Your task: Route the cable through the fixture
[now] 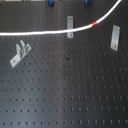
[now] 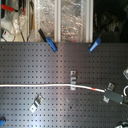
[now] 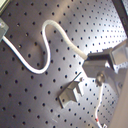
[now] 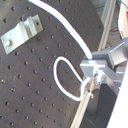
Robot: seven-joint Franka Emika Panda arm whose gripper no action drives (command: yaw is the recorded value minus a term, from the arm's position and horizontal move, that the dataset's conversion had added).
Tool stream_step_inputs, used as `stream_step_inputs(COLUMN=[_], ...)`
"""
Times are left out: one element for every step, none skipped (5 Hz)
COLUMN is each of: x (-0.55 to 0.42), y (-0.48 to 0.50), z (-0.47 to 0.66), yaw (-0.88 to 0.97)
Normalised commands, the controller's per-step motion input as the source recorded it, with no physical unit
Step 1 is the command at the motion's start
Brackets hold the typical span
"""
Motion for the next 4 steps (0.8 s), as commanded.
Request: stream_step_inputs(x=[0.018, -0.328, 0.0, -0.045], y=[0.098, 0.041, 0.0, 0.009], z=[0.0, 0.99, 0.0, 0.0], yaw=[0.0, 0.03, 0.01, 0.27])
